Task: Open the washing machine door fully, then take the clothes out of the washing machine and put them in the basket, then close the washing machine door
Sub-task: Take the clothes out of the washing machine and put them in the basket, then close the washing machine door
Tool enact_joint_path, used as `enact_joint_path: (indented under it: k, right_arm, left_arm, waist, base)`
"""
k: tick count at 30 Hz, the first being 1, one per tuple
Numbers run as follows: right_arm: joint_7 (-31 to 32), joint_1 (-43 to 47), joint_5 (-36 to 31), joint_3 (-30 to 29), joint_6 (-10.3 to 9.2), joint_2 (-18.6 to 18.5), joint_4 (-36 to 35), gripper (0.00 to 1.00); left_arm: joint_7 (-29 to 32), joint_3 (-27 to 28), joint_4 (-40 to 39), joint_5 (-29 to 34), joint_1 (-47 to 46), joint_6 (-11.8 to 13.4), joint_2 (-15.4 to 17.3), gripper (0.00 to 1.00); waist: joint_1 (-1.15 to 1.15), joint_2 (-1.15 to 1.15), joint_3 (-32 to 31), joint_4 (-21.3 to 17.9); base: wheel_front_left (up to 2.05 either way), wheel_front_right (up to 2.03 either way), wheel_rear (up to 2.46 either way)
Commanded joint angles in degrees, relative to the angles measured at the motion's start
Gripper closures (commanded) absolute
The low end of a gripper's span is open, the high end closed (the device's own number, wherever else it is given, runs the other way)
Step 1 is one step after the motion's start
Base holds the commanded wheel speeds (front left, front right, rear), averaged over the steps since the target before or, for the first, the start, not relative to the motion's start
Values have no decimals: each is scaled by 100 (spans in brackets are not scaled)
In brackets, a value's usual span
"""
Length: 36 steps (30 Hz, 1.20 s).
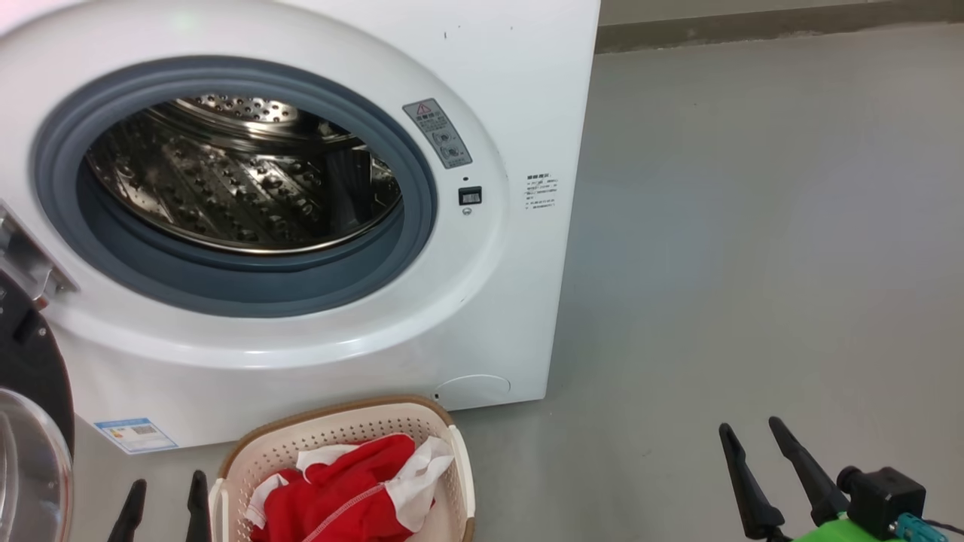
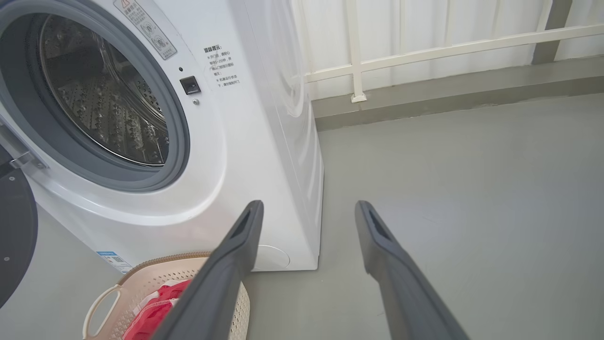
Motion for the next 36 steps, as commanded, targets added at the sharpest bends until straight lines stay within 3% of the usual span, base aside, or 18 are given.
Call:
enact_joint_path:
  k: [1,36]
  right_arm:
    - [-69,39,24,150,9,-97,-129,0]
    - [-69,73,34,59,9,-113,-174,0]
  left_arm:
    - [-30,234,-248,47,-5,-17,24,0]
    - [-31,185,-460,160,133,-17,-43,0]
  waist:
    - [0,0,-29,1]
    - [0,0,-21,37]
  base:
    - [0,0,0]
    - [-16,16,0]
